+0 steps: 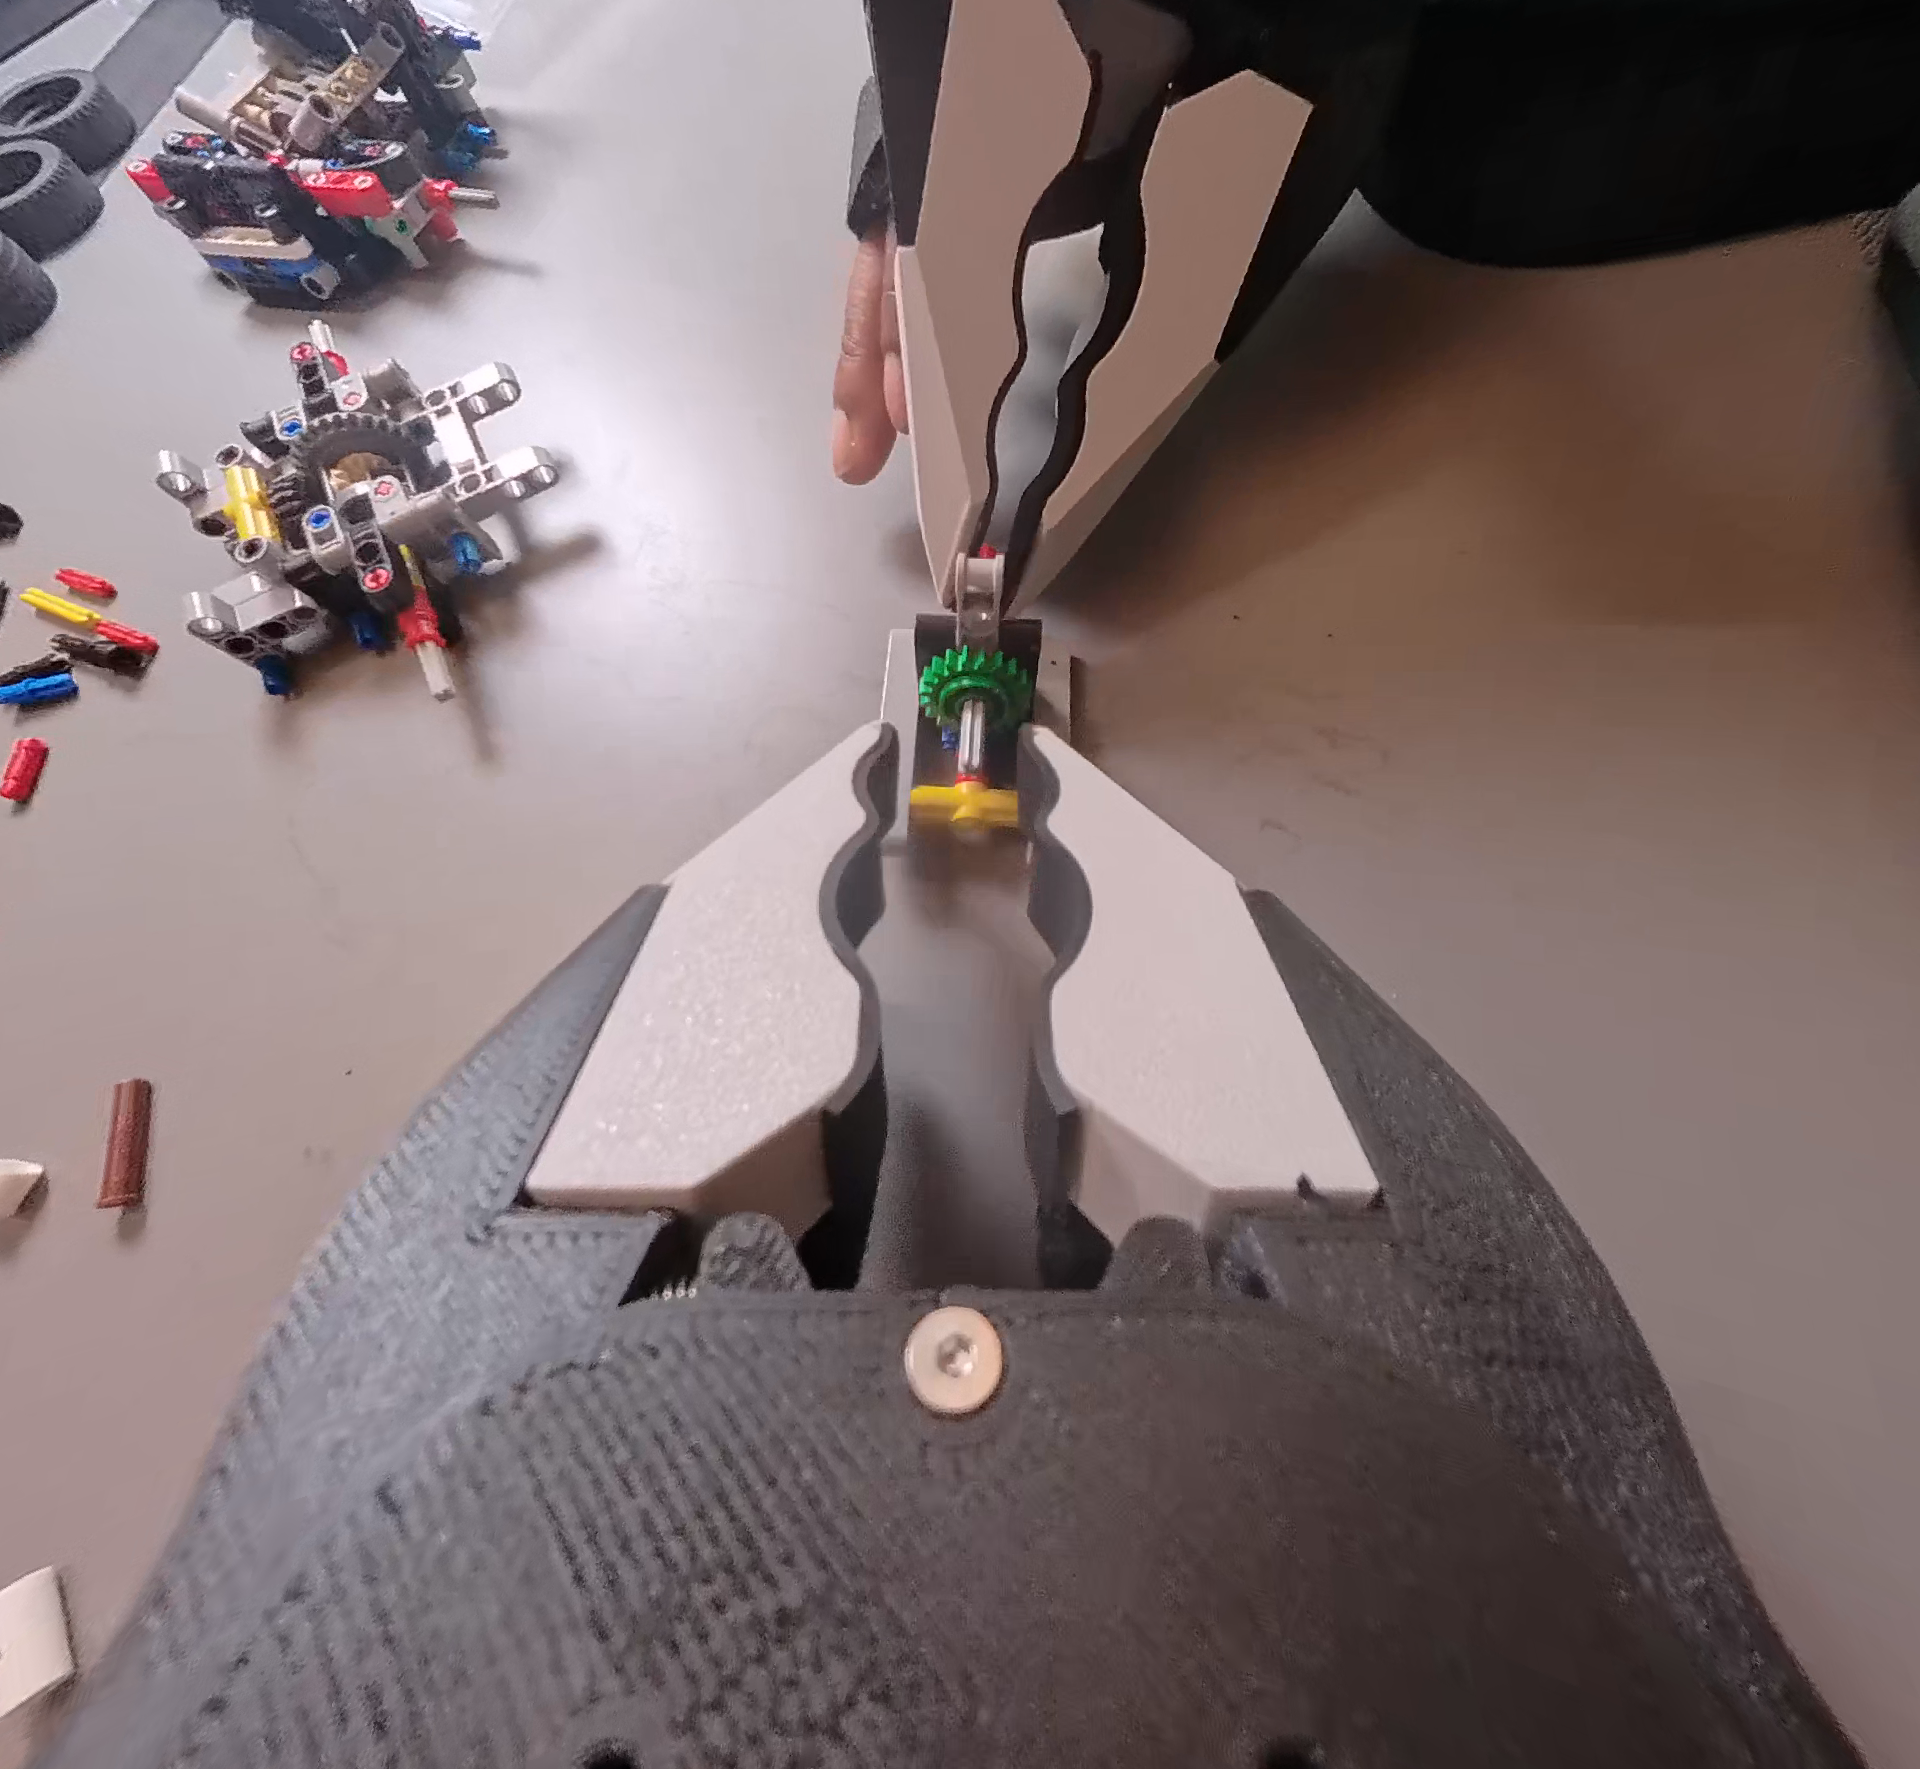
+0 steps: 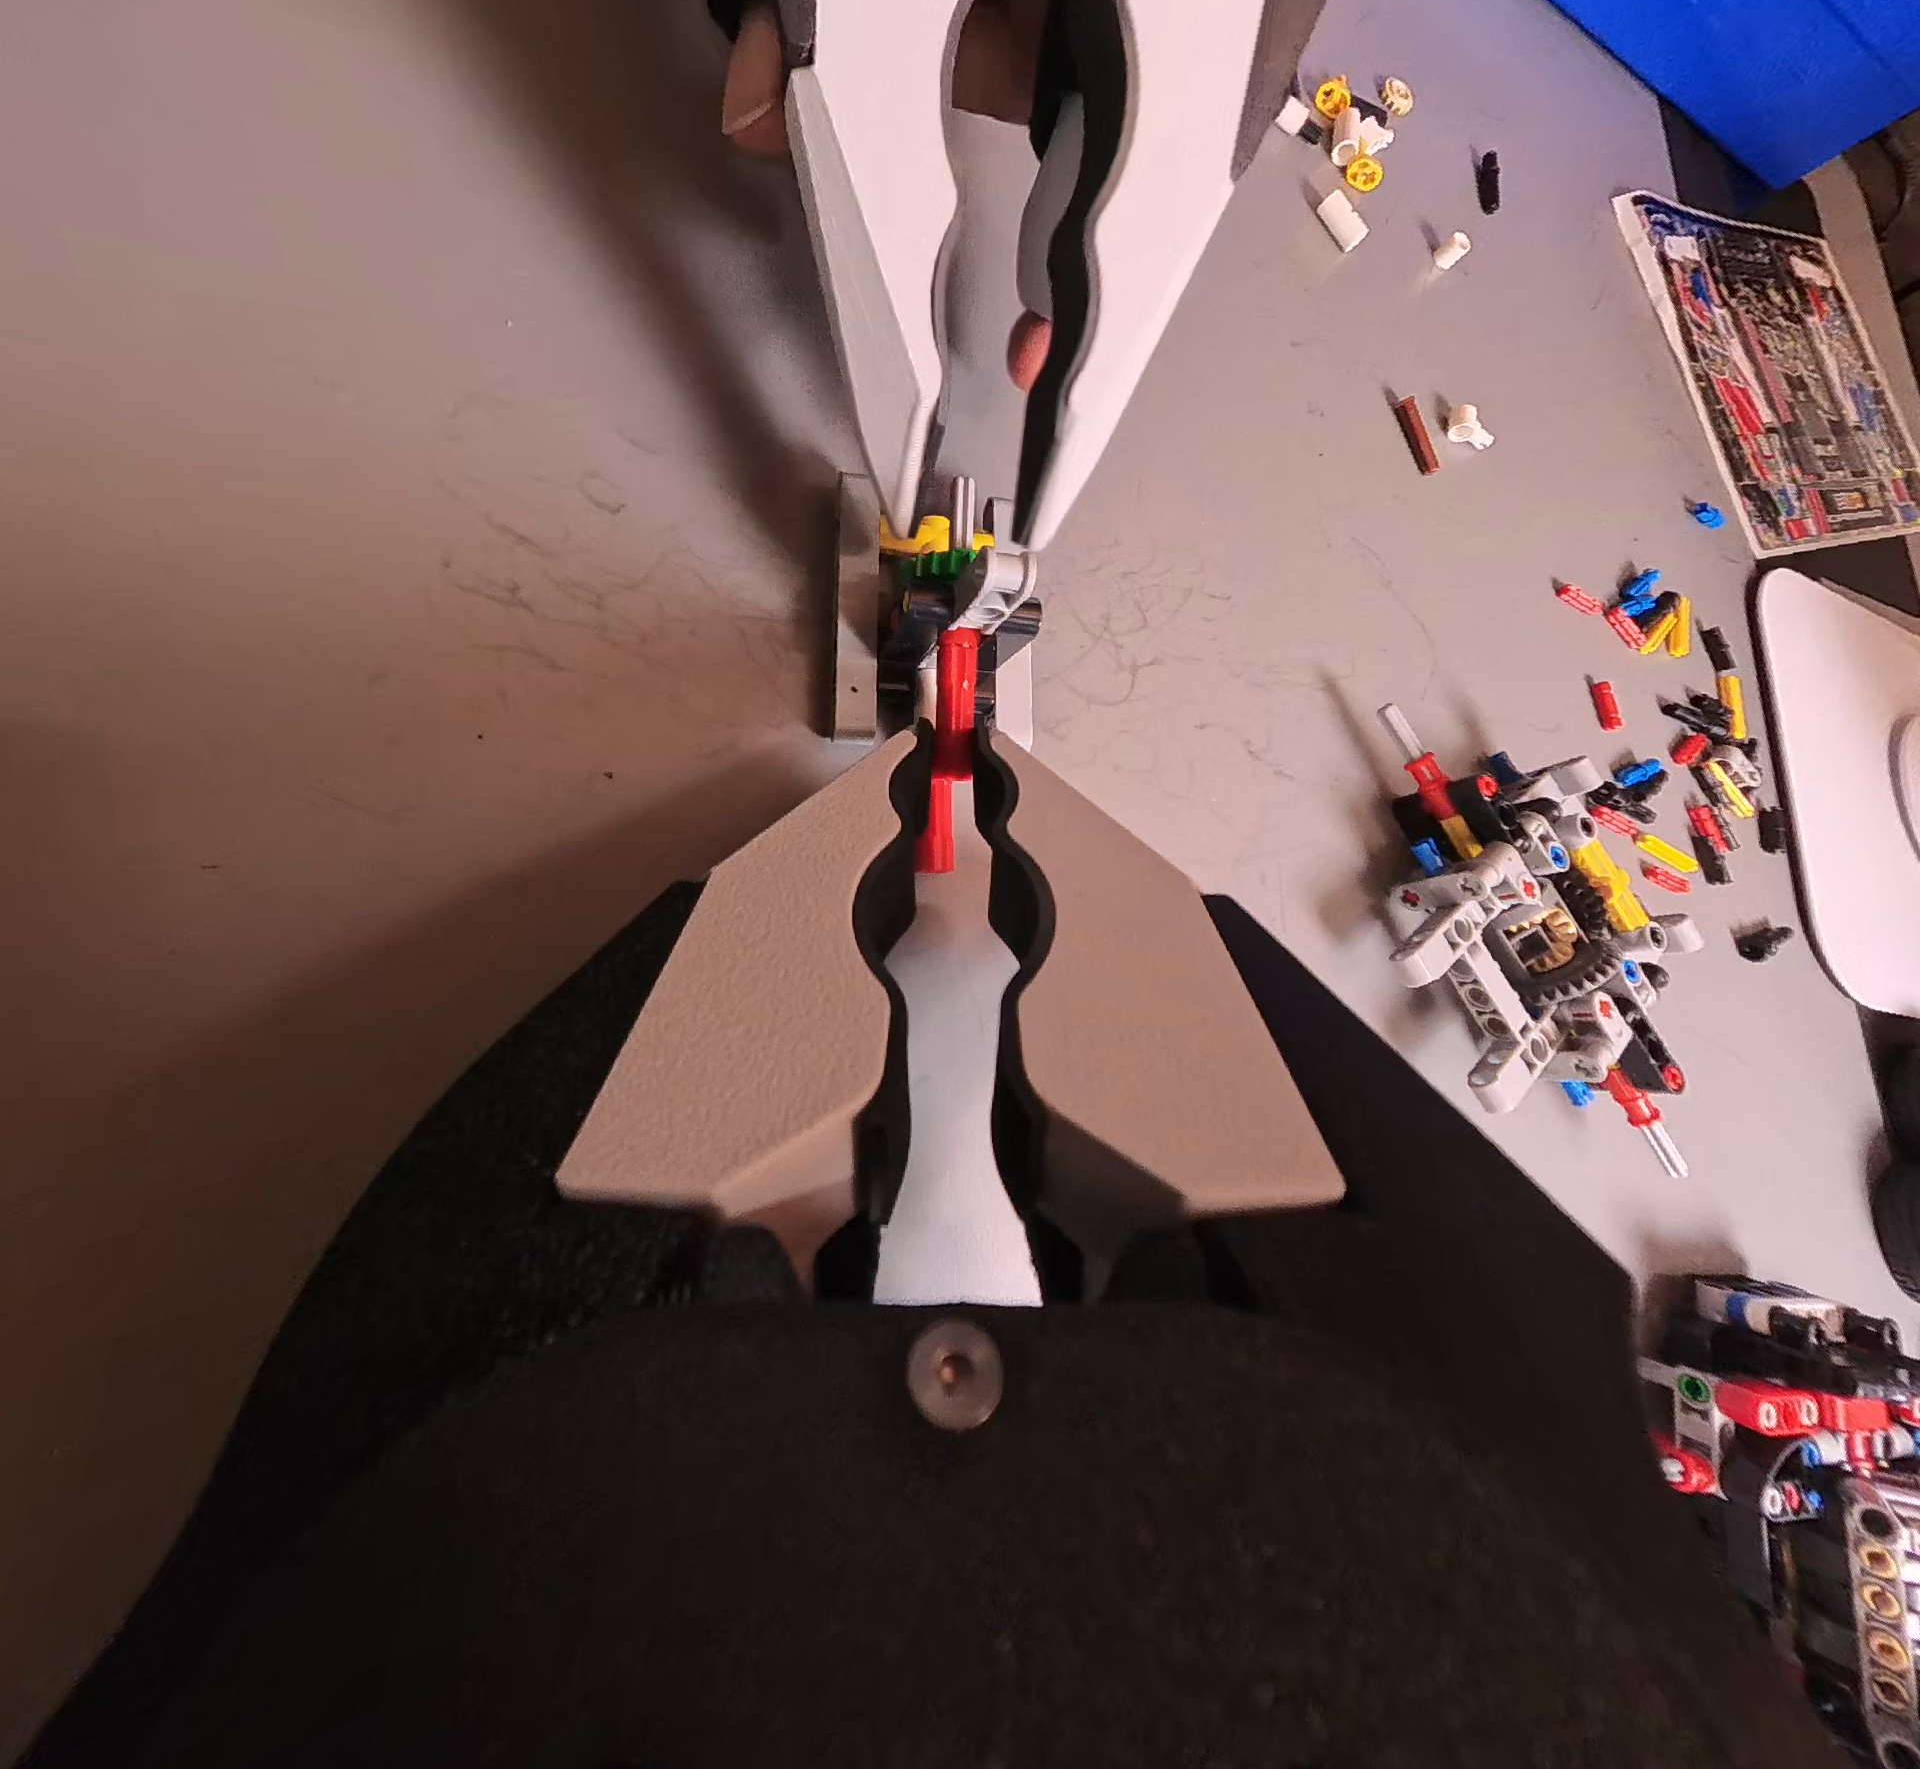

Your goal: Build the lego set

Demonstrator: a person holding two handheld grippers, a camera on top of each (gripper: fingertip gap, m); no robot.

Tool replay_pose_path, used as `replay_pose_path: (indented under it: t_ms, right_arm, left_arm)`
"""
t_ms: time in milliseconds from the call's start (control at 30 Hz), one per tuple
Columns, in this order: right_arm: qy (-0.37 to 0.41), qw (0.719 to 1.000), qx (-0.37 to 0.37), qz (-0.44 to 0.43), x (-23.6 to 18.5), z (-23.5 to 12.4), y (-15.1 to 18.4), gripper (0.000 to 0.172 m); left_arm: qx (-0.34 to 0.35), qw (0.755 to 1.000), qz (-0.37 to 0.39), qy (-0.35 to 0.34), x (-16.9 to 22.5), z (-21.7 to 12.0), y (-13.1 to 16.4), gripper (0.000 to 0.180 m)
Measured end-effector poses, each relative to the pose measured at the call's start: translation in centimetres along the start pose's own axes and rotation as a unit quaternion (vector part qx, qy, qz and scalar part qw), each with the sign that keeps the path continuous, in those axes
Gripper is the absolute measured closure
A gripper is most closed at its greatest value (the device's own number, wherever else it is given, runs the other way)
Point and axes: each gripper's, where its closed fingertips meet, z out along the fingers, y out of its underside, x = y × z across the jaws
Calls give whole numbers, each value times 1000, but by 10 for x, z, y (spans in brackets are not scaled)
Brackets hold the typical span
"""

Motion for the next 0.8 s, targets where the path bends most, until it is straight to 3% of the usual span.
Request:
replay_pose_path:
  t_ms: [200, 567, 800]
  right_arm:
    - [3, 1000, -5, -3, 1, -1, 1, 167]
    - [-5, 1000, -4, -4, -2, 0, -1, 167]
    - [-7, 1000, -9, 0, -2, -3, 0, 154]
  left_arm:
    - [-18, 1000, 24, -8, 2, 9, 4, 178]
    - [-19, 999, 37, -9, 6, 16, 2, 179]
    - [-21, 999, 36, -9, 7, 16, 2, 179]
